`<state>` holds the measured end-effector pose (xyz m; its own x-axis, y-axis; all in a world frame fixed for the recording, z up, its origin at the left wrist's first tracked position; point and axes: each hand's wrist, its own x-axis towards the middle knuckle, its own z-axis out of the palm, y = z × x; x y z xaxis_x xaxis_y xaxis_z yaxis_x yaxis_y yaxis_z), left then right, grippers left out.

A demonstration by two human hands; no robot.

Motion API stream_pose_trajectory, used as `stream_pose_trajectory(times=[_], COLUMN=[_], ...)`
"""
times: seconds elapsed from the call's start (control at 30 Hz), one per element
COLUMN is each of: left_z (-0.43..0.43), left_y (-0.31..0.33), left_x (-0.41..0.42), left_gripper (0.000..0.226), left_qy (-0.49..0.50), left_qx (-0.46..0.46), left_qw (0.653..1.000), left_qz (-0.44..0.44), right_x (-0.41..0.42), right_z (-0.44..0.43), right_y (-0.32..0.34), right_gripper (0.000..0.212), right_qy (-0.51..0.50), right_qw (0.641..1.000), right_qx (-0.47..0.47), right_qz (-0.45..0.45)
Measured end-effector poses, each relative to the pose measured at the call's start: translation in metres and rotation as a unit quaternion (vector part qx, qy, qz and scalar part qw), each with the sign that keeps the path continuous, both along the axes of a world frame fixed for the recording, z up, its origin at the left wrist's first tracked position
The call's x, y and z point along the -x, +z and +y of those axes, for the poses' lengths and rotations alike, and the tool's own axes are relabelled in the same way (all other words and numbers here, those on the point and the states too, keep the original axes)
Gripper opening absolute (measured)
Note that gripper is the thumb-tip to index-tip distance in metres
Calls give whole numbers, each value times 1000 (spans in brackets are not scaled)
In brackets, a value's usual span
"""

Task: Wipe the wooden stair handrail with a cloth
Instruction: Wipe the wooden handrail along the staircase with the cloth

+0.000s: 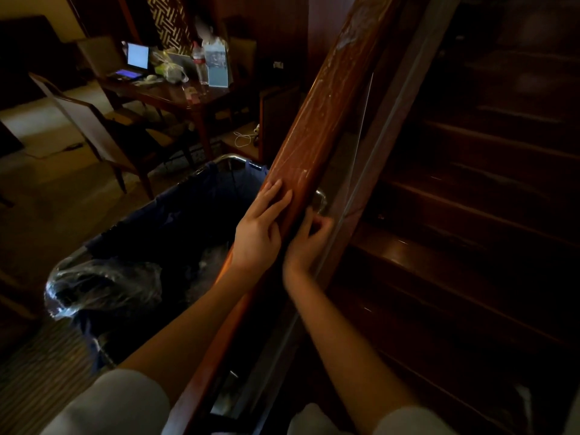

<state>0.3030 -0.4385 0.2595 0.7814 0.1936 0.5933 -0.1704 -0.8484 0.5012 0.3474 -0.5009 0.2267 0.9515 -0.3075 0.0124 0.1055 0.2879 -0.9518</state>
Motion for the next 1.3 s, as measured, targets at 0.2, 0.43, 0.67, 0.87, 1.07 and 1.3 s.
stream_pose_trajectory(times=[0.2,0.43,0.67,0.87,1.07,1.3], left_z=[-1,1,1,2,3,3], left_y=[-2,-4,-3,-2,-7,-8], left_x=[5,5,5,4,-1,-1], left_gripper=[52,55,53,52,52,52], left_qy=[-4,-1,-13,-6,-14,-3], left_qx=[-1,5,18,23,17,11], left_qw=[1000,999,1000,1000,1000,1000], left_qz=[16,32,20,18,19,18], right_x=[75,56,13,41,39,-15], right_z=[11,0,-20,-10,-2,-12], right_y=[-42,-31,-5,-12,-10,25], right_gripper=[18,14,57,32,29,24], right_qy=[57,98,27,158,95,99], right_qw=[994,994,958,949,972,981], right_qx=[-6,1,122,-145,-143,-117], right_qz=[94,52,257,230,158,121])
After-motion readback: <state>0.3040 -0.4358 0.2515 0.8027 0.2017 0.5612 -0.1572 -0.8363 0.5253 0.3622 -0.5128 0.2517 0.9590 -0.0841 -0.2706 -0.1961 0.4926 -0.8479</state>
